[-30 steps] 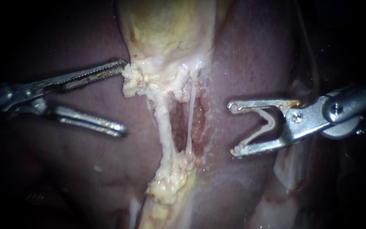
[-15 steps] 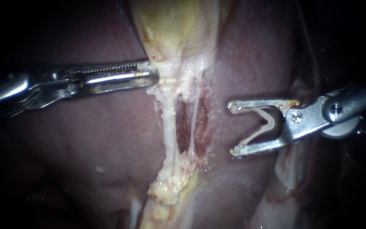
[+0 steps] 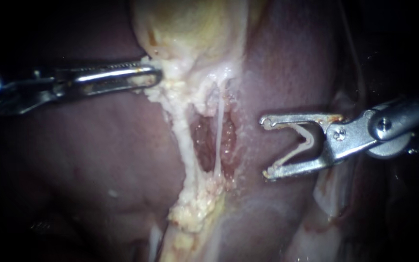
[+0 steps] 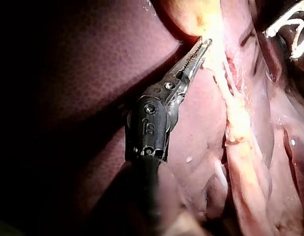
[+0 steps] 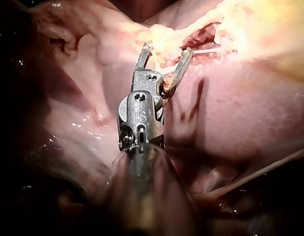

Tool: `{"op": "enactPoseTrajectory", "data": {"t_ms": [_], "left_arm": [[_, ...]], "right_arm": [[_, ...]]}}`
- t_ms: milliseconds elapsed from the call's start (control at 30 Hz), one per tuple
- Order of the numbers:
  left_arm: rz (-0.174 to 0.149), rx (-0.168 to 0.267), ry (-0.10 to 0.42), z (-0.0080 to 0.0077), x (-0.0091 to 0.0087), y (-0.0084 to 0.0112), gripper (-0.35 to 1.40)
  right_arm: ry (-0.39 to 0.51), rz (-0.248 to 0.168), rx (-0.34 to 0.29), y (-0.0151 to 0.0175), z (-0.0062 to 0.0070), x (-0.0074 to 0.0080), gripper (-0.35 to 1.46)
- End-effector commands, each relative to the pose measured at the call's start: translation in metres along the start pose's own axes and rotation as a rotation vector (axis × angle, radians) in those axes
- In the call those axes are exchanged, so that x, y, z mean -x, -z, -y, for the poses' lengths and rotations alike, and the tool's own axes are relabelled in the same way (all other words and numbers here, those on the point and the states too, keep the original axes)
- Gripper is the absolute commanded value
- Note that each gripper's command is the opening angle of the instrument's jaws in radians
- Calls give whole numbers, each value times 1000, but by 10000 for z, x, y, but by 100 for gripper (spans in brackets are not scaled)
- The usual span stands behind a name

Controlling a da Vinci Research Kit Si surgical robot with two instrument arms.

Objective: Grabbing gallbladder

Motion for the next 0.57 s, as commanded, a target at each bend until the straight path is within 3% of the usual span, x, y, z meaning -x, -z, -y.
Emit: {"op": "enactPoseTrajectory", "data": {"t_ms": [33, 200, 567], "left_arm": [[-15, -2, -6, 4, -8, 8, -35], [-22, -29, -9, 13, -18, 23, -35], [-23, -35, -8, 12, -15, 20, -35]], "right_arm": [[0, 0, 0, 0, 0, 0, 50], [0, 0, 0, 0, 0, 0, 50], [0, 0, 0, 0, 0, 0, 50]]}}
